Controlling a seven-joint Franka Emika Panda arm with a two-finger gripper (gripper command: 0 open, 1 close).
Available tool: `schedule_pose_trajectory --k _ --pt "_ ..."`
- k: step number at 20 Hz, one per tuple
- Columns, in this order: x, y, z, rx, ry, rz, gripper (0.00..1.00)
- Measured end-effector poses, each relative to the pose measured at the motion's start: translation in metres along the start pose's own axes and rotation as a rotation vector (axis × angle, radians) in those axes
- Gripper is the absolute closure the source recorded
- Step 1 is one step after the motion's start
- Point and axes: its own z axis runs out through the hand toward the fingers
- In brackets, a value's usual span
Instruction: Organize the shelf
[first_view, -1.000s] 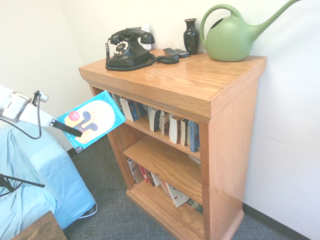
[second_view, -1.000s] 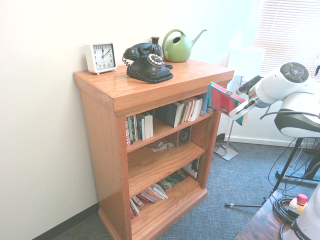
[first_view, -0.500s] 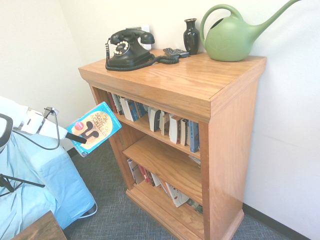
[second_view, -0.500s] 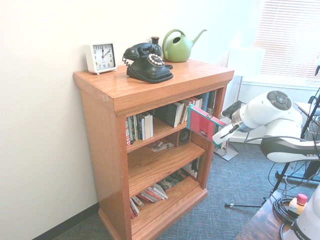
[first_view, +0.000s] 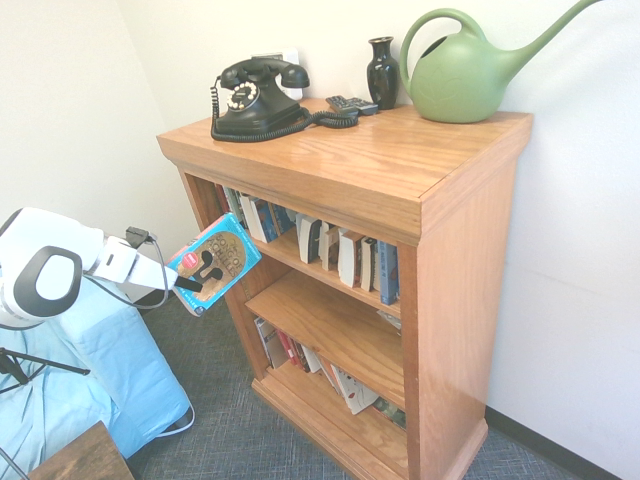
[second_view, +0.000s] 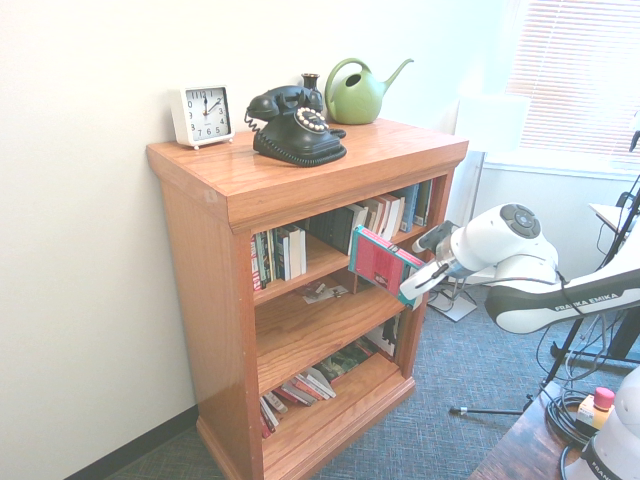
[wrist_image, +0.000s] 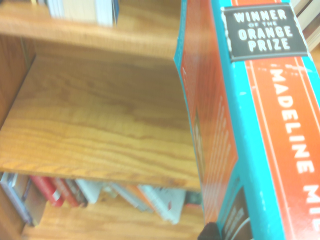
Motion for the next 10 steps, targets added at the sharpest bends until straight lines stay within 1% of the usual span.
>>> schedule_pose_trajectory --k 5,10 --pt "0.008 -0.007 0.017 0.013 -0.032 0.015 1.00" --pt "0.023 -0.026 0.029 0.029 -0.052 0.012 1.00"
